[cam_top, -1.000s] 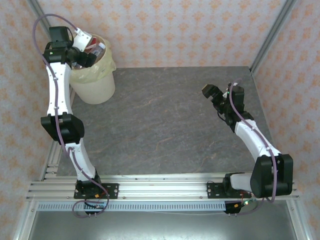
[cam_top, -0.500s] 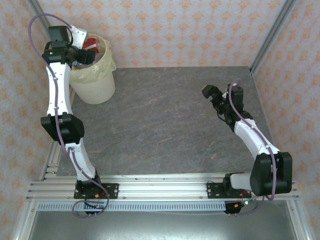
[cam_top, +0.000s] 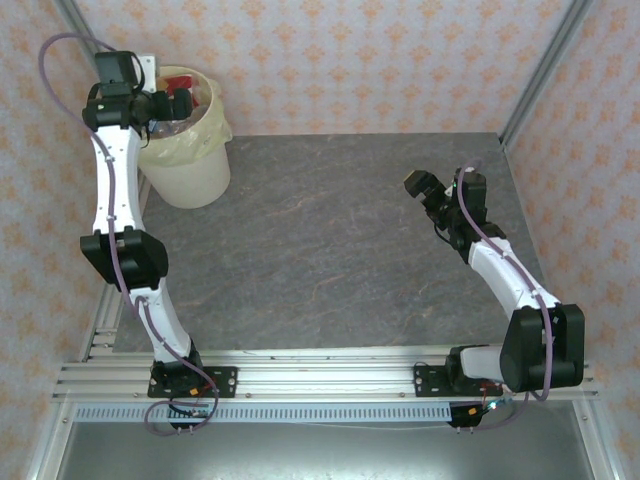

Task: Put the plastic bottles in the bin

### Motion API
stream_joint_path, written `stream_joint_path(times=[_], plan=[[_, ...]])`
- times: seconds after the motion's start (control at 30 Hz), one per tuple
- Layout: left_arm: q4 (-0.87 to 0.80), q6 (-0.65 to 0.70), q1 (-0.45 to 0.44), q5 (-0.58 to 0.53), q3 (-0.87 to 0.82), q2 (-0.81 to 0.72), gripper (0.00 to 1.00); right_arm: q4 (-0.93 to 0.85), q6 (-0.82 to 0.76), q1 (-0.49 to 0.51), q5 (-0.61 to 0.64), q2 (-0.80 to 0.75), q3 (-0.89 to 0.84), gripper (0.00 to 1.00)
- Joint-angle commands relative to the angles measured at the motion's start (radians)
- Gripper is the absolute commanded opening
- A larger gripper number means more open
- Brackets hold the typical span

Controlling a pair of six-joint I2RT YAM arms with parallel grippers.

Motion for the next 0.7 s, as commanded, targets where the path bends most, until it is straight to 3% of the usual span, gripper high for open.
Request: stream_joint_path(times=[0.0,0.17,0.3,0.5,0.67], plan=[[0.065,-0.273,-0.007,0.085,-0.049,-0.149,1.0,-0.002,-0.017,0.008,0.019,-0.011,0.0,0.99],[0.258,-0.45,-0.007,0.101,-0.348,-0.349,1.0,-0.004,-0.026,0.008,0.019,-0.015,0.012,0.99],[0.372,-0.496,-0.009,0.089,-0.567,-0.523,1.0,-0.024,-0.061,0.008,0.059,-0.05,0.014,0.99],[0.414,-0.495,-0.018,-0.044,-0.861,-0.804,1.0,-0.067,-0.109,0.006,0.189,-0.141,-0.022,0.99],[0.362,-0.468,-0.018,-0.204,-1.099,-1.004,1.0,-0.104,-0.16,0.004,0.374,-0.249,-0.083,0.99]])
